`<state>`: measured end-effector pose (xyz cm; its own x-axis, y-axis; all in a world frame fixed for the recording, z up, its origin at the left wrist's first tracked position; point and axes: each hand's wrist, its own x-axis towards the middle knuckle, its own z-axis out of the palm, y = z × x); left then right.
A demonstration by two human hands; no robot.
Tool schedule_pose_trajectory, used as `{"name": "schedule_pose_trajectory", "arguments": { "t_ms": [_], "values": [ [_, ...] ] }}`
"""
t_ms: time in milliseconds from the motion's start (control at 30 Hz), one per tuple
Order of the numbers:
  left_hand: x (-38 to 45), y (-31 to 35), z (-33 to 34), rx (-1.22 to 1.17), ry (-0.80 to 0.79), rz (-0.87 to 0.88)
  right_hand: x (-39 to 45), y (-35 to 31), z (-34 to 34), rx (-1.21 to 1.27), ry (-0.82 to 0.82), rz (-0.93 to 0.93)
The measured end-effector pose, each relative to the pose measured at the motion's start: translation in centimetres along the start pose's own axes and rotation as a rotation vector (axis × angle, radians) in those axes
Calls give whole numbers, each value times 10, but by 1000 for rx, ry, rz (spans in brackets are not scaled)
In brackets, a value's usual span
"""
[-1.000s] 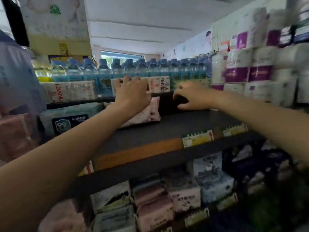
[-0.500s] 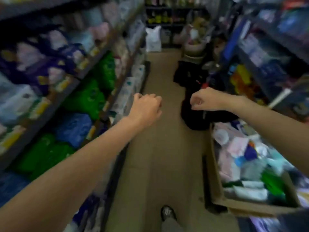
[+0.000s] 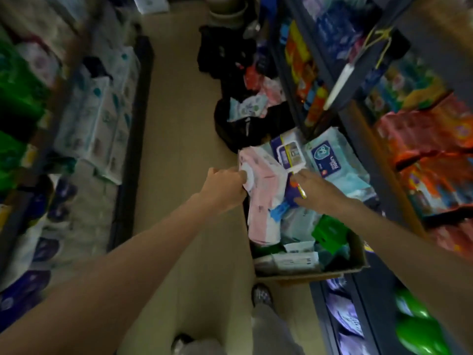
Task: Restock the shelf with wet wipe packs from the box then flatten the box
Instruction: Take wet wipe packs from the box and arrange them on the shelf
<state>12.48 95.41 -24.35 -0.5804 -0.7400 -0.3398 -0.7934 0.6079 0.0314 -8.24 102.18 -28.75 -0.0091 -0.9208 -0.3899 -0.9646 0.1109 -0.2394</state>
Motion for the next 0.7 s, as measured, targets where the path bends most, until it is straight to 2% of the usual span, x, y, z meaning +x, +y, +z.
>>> {"name": "schedule_pose_trajectory", "arguments": {
  "t_ms": [100, 233, 333, 500, 600, 700],
  "values": [
    [16, 5, 13, -80, -106, -49, 19, 12, 16, 79, 12, -85],
    [23, -2, 25, -119, -116, -118, 51, 5, 21, 228, -10, -185],
    [22, -12, 31, -85, -115, -160, 72, -8, 16, 319, 60, -113],
    [20, -27, 37, -140, -181, -221, 73, -20, 29, 119, 116, 11],
    [16, -32, 37, -114, -193, -208, 71, -30, 28, 225, 145, 53],
    [12, -42, 33, -127, -133, -198, 85, -63, -6, 249, 269, 66]
  ]
}}
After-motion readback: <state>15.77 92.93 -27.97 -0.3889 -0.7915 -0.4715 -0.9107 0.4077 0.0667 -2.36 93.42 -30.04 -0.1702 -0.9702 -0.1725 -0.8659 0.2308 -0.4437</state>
